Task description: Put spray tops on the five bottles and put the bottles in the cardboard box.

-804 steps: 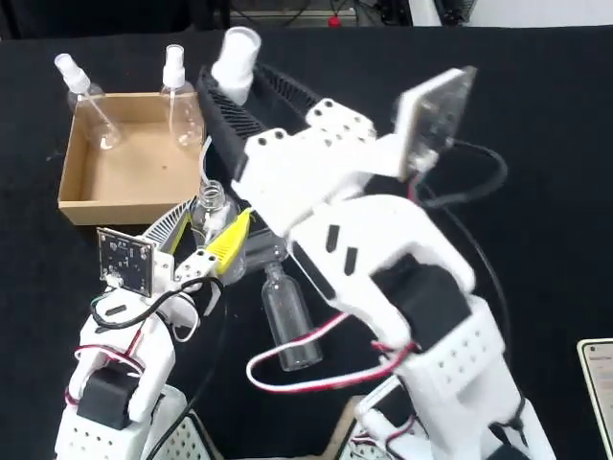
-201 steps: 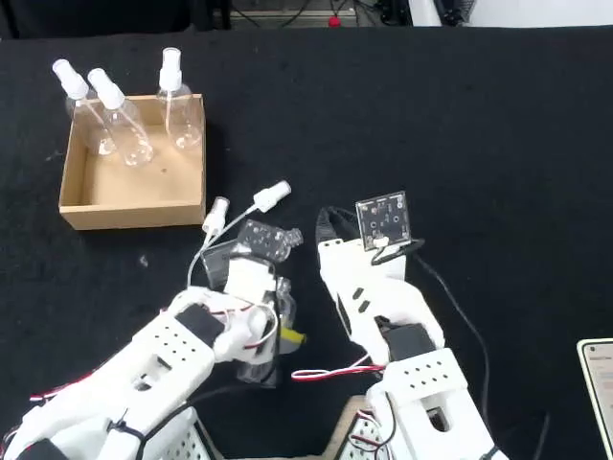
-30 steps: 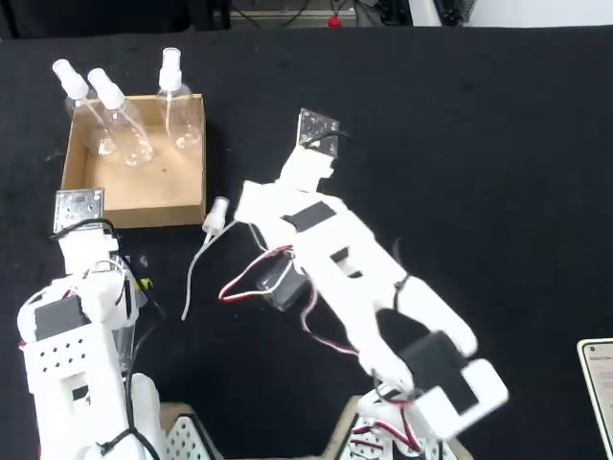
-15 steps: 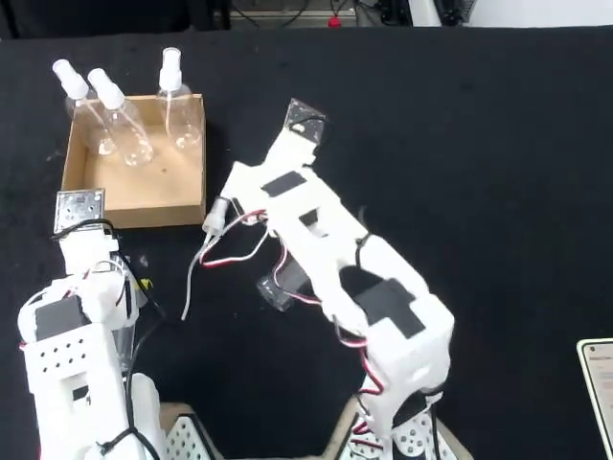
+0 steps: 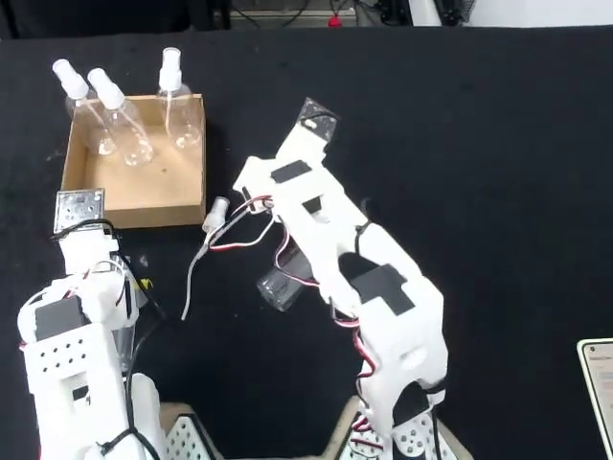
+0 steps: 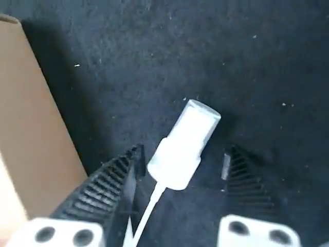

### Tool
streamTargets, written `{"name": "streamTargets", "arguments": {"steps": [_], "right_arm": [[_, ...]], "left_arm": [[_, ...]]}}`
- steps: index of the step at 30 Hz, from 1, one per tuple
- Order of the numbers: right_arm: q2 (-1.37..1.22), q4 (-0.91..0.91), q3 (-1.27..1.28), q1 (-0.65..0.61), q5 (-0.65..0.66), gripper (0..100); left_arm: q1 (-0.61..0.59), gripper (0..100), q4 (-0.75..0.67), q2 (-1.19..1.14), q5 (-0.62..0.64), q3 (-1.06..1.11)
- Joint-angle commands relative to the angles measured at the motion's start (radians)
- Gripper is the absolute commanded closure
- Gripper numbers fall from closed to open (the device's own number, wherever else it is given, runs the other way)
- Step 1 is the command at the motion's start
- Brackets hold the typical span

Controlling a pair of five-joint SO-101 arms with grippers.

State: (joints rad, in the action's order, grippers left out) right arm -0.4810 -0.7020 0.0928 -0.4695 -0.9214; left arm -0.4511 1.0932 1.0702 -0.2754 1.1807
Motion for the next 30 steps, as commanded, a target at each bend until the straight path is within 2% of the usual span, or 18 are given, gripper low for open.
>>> {"name": "streamTargets", "arguments": {"steps": [1, 2, 3, 4, 9, 12, 16, 20, 25, 30], "right_arm": [[-0.013, -0.005, -0.054, 0.025, 0.003, 91.7], [-0.012, -0.018, -0.058, 0.026, 0.008, 98.1], [-0.012, -0.029, -0.059, 0.032, 0.029, 98.9], [-0.012, -0.043, -0.07, 0.037, 0.057, 96.6], [0.036, -0.189, -0.153, 0.081, 0.157, 98.8], [0.12, -0.27, -0.173, 0.112, 0.199, 98.8], [0.285, -0.313, -0.176, 0.163, 0.321, 98.8], [0.418, -0.31, -0.159, 0.296, 0.563, 98.7], [0.42, -0.313, -0.14, 0.494, 0.888, 98.7], [0.328, -0.315, -0.013, 0.56, 1.244, 98.7]], "left_arm": [[0.005, 97, -0.006, 0.017, 0.003, -0.013], [0.005, 97, -0.006, 0.017, 0.003, -0.013], [0.005, 97, -0.006, 0.017, 0.003, -0.013], [0.005, 97, -0.006, 0.017, 0.003, -0.013], [0.005, 97, -0.006, 0.017, 0.002, -0.013], [0.005, 97, -0.006, 0.017, 0.002, -0.016], [0.005, 97, -0.006, 0.017, 0.002, -0.016], [0.005, 97, -0.008, 0.017, 0.002, -0.013], [0.005, 97, -0.008, 0.017, 0.002, -0.015], [0.005, 97, -0.009, 0.017, 0.002, -0.015]]}}
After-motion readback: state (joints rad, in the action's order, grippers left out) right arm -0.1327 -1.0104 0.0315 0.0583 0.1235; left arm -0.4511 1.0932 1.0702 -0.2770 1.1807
